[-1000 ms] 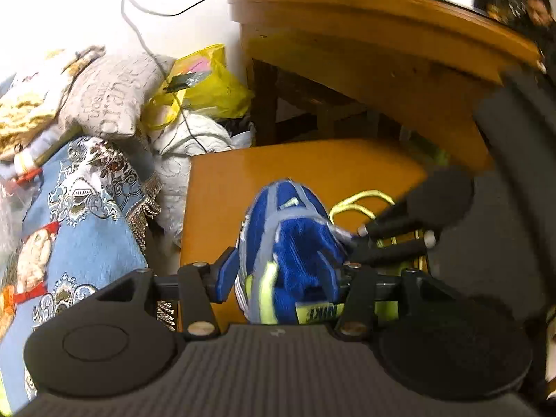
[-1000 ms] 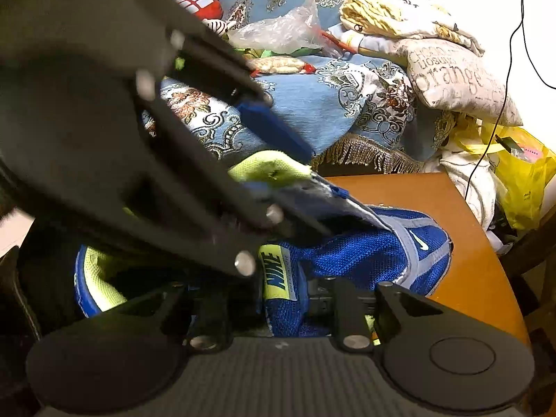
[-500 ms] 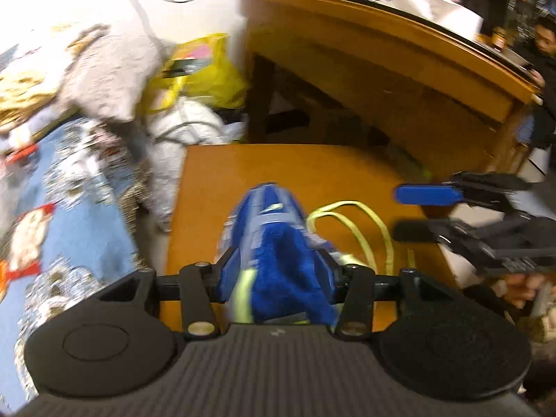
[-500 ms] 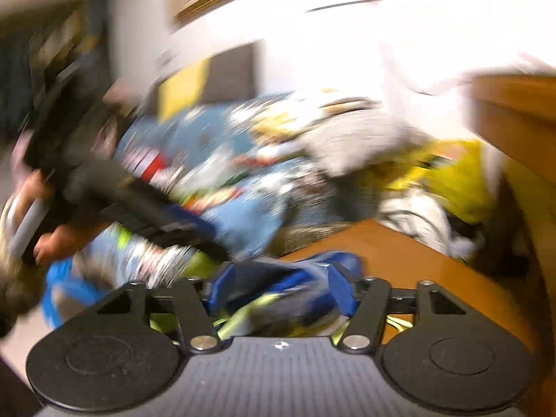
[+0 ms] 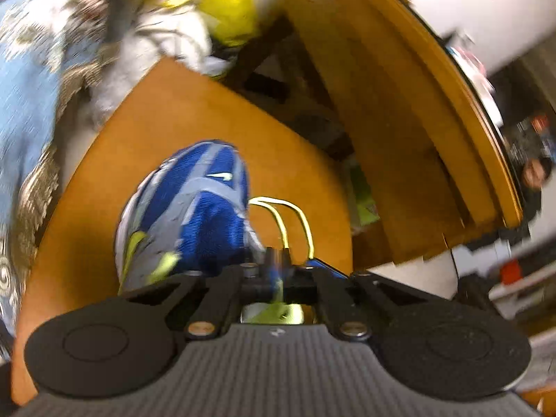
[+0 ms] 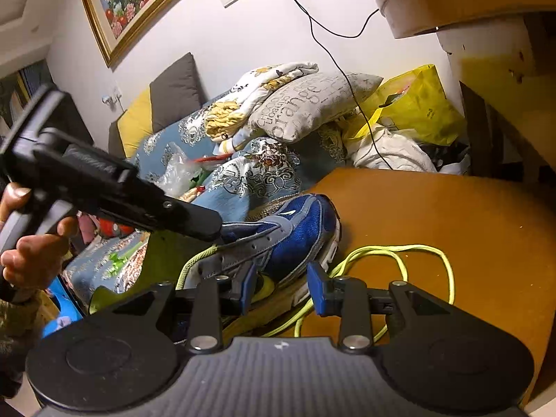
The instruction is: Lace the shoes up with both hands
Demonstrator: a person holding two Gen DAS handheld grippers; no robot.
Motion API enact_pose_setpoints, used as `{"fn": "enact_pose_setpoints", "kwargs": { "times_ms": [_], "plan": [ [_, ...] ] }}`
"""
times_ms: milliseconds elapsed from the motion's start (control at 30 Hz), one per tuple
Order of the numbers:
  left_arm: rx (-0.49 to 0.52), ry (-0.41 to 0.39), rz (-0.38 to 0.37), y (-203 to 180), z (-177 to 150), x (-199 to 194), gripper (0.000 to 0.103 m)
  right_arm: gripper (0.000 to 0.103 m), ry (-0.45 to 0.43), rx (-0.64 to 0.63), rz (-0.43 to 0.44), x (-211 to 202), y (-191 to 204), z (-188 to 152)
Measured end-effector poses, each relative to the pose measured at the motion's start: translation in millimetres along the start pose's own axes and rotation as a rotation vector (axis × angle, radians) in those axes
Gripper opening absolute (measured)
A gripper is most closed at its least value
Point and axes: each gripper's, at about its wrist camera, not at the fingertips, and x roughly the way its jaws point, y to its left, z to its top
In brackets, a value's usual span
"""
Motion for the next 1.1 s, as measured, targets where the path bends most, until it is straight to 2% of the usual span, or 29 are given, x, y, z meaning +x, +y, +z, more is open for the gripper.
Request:
{"fn": "enact_pose_setpoints", "kwargs": {
  "times_ms": [100,167,267,467,633,933,1033,1100],
  "plan": [
    [-0.097,-0.035,0.028,8,1,2,0.001,0.037,-0.013,0.019,0.006,-1,-5,0],
    [-0.122,-0.035,0.027,9,2,6,0.001,0.037,-0.015,0.035,0.006,0,-9,0],
    [-0.084,-0.032,0.078,0,3,9,0.001,0.037,-0.013,0.050,0.003,2,-13,-1],
    [0.072,-0.005,0.250,-24,-1,17,0.001,0.037,-0.008,0.066,-0.008,6,-18,-3],
    [0.102,0.072,0.279,-23,-3,43,0.001,0.037,-0.008,0.077,0.002,8,-18,-4],
    [0.143,0.077,0.286,-19,-5,50,0.001,0.037,-0.003,0.093,0.003,9,-13,-6],
    [0.137,0.075,0.293,-21,-6,41,0.001,0.038,-0.011,0.106,-0.004,7,-10,-7],
    [0.187,0.056,0.316,-29,-10,31,0.003,0.039,-0.018,0.114,-0.010,4,-9,-7]
  ]
}}
